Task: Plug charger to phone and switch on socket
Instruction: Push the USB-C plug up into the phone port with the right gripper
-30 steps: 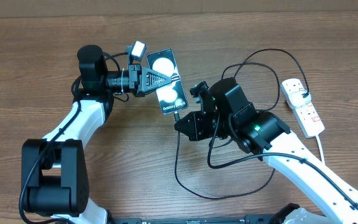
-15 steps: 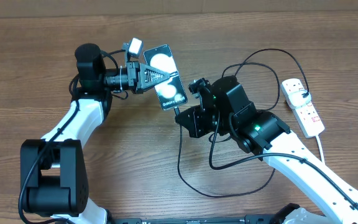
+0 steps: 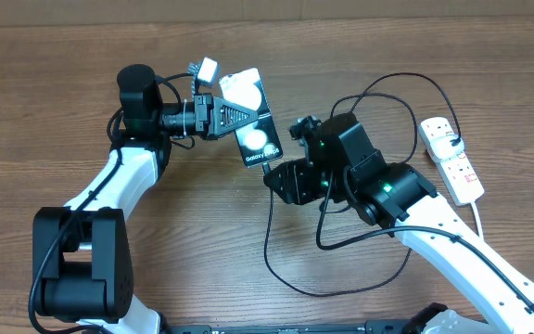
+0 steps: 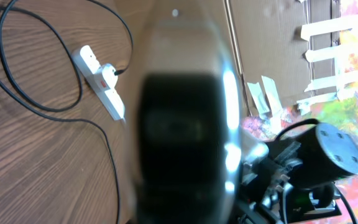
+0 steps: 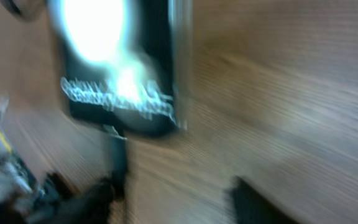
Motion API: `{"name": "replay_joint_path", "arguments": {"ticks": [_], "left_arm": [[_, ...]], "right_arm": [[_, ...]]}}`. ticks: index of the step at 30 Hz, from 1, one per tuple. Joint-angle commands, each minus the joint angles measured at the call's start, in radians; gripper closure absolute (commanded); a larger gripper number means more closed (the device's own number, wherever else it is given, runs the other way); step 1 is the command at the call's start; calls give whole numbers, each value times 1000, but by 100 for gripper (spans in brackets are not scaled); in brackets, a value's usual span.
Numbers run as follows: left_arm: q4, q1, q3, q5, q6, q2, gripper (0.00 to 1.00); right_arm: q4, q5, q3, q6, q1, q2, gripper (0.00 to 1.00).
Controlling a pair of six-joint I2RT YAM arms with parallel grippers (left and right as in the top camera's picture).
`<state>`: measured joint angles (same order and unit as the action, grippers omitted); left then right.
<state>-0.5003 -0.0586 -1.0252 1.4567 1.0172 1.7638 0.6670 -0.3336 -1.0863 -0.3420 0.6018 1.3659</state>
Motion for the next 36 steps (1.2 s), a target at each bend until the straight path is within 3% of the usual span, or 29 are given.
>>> {"name": "replay_joint_path", "arguments": {"ticks": [1, 3, 9, 13, 20, 24, 33, 36], "left_arm": [[-4, 7, 2, -41, -31, -2, 96], [0, 7, 2, -71, -30, -2, 96], [30, 5, 2, -126, -26, -2, 96], [33, 5, 2, -125, -20, -2, 96], [32, 5, 2, -101, -8, -2, 96], [32, 5, 2, -80, -16, -2, 96], [32, -16, 2, 27, -68, -2, 96], [33, -37, 2, 72, -127, -2, 96]], "right_arm": [[45, 27, -22, 6, -8, -33, 10], [66, 27, -22, 2, -2, -42, 0], [29, 190, -20, -5, 57, -36, 0], [-4, 199, -20, -5, 67, -17, 0], [-36, 199, -19, -5, 67, 37, 48], [-59, 199, -19, -4, 67, 52, 59], [-212, 202, -19, 3, 66, 52, 96], [-266, 202, -20, 3, 67, 52, 96]]}}
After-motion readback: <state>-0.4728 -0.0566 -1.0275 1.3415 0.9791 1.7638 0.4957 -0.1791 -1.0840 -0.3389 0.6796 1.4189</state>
